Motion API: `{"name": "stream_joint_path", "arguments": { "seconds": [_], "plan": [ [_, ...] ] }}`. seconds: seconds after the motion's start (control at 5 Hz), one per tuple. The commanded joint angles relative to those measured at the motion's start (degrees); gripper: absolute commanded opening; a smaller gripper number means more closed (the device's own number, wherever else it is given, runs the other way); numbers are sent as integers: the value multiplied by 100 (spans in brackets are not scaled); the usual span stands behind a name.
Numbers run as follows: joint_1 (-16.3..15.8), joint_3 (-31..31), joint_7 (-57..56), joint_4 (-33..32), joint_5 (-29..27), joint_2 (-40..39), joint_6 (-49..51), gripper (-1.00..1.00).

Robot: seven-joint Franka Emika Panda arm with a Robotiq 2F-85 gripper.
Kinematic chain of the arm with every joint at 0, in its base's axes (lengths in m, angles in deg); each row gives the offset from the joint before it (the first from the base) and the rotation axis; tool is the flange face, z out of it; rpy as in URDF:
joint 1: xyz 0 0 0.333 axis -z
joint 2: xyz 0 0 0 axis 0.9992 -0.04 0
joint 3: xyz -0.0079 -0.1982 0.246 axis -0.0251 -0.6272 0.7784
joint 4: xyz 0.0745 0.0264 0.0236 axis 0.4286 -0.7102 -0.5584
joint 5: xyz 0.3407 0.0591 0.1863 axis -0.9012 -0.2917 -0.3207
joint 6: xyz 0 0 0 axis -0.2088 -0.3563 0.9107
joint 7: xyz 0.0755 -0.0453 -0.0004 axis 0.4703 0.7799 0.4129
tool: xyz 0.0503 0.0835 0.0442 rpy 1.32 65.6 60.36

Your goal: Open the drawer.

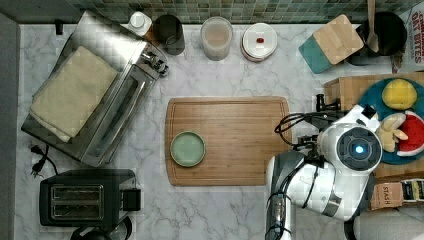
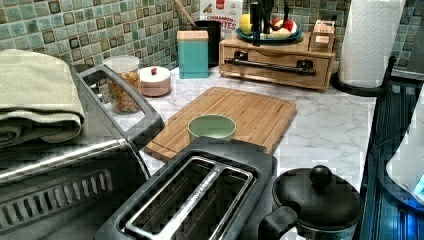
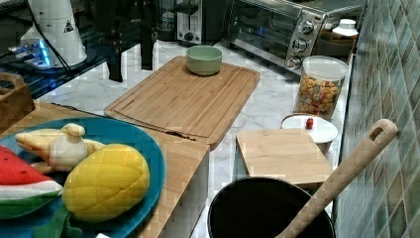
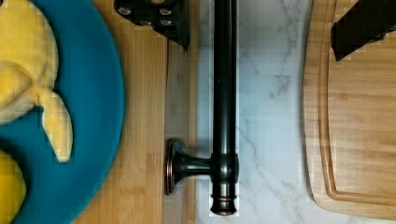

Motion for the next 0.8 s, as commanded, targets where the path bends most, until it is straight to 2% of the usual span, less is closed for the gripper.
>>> {"name": "stream_joint_path", "arguments": {
  "seconds": [0.2, 0.4, 0.6, 0.8],
  "plan": [
    [3, -56, -528, 120, 375, -388, -186, 100],
    [116, -207, -493, -49, 350, -587, -876, 100],
    [247, -200, -604, -8, 320, -813, -1009, 100],
    [296, -189, -279, -292, 172, -853, -1359, 100]
  ]
}}
